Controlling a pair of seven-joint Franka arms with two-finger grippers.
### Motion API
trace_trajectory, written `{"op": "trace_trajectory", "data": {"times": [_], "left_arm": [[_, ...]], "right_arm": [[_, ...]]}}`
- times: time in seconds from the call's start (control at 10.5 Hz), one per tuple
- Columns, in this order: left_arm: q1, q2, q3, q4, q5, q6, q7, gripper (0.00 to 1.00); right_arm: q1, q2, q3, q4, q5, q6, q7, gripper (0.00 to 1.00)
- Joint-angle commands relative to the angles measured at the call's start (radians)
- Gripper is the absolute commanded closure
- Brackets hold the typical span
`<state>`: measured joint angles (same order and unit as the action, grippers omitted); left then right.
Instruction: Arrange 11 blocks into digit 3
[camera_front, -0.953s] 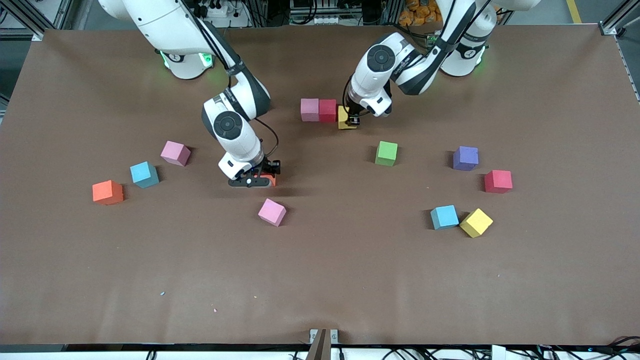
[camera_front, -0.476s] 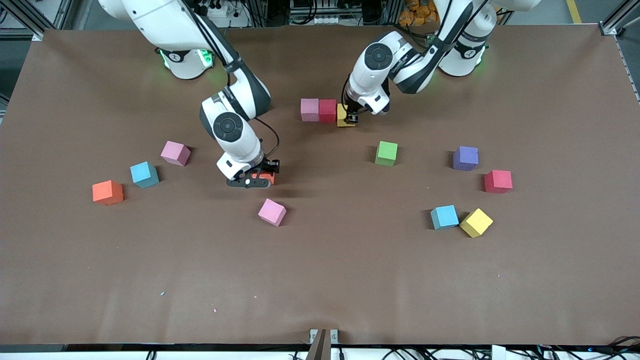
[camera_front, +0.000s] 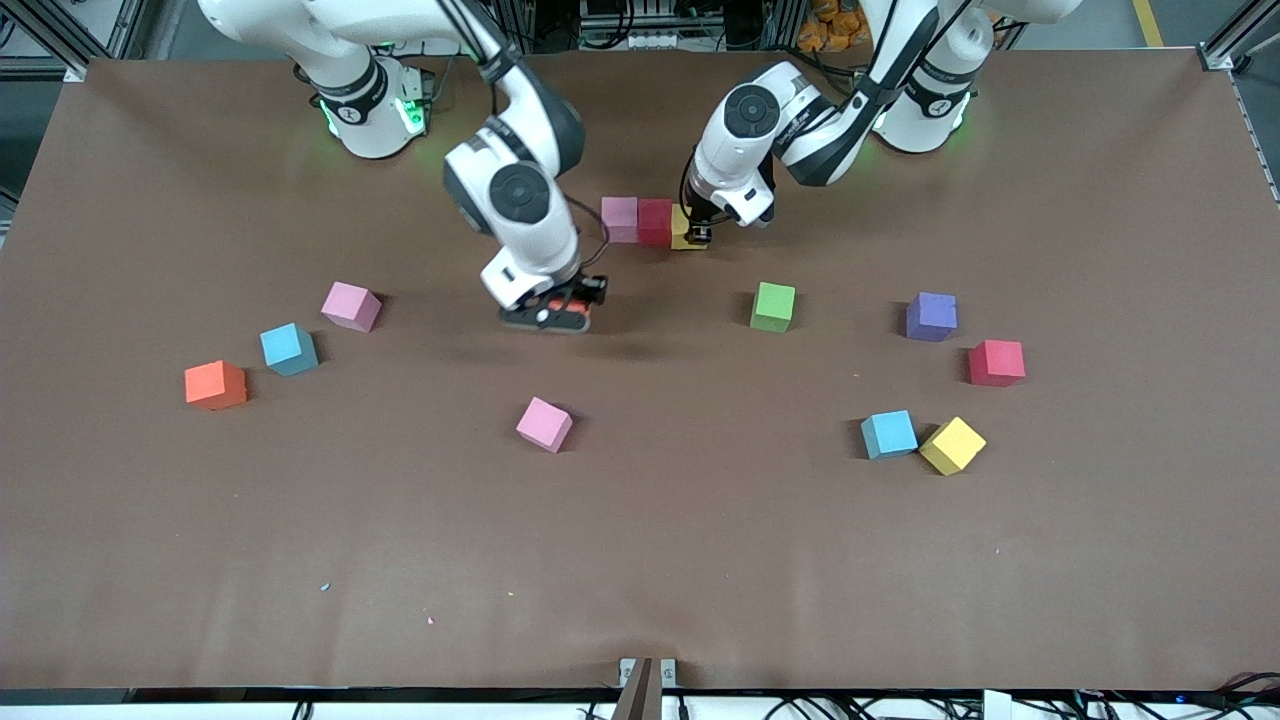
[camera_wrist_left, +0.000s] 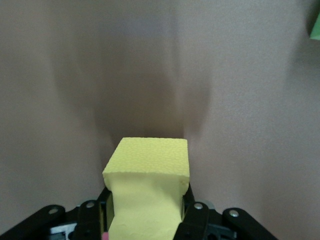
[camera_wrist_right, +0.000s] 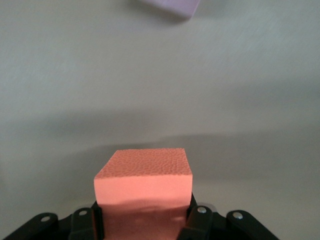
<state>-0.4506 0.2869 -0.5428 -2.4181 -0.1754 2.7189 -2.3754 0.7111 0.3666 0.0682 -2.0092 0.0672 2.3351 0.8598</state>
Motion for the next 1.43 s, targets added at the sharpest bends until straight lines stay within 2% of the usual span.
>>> {"op": "trace_trajectory", "data": {"times": [0.0, 0.19, 0.38, 0.86, 0.95, 1.05, 1.14, 1.24, 1.33], "left_arm": [[-0.007, 0.006, 0.000, -0.009, -0.013, 0.021, 0.002, 1.00], [-0.013, 0.014, 0.000, -0.009, -0.013, 0.024, 0.002, 1.00], [-0.014, 0.014, 0.000, -0.009, -0.013, 0.024, 0.002, 1.00], [-0.022, 0.015, 0.001, -0.009, -0.013, 0.024, 0.001, 1.00], [-0.020, 0.015, 0.000, -0.009, -0.013, 0.022, 0.001, 0.90], [-0.020, 0.017, 0.001, -0.007, -0.013, 0.021, 0.002, 0.75], [-0.025, 0.017, 0.001, -0.007, -0.013, 0.018, 0.002, 0.49], [-0.025, 0.017, 0.001, -0.007, -0.012, 0.013, 0.002, 0.00], [-0.023, 0.017, 0.001, -0.006, -0.010, 0.013, 0.002, 0.00]], "right_arm": [[0.042, -0.009, 0.015, -0.019, 0.006, 0.045, 0.089, 1.00], [0.071, -0.009, 0.015, -0.020, -0.004, 0.061, 0.102, 1.00], [0.093, -0.023, 0.027, -0.100, -0.006, 0.178, 0.100, 1.00], [0.143, -0.043, 0.031, -0.166, -0.049, 0.237, 0.133, 1.00], [0.146, -0.043, 0.031, -0.175, -0.059, 0.242, 0.146, 1.00], [0.148, -0.041, 0.031, -0.189, -0.070, 0.259, 0.150, 1.00], [0.148, -0.040, 0.033, -0.200, -0.072, 0.274, 0.151, 1.00], [0.151, -0.037, 0.035, -0.201, -0.072, 0.274, 0.169, 1.00], [0.151, -0.034, 0.036, -0.200, -0.073, 0.276, 0.179, 1.00]]}}
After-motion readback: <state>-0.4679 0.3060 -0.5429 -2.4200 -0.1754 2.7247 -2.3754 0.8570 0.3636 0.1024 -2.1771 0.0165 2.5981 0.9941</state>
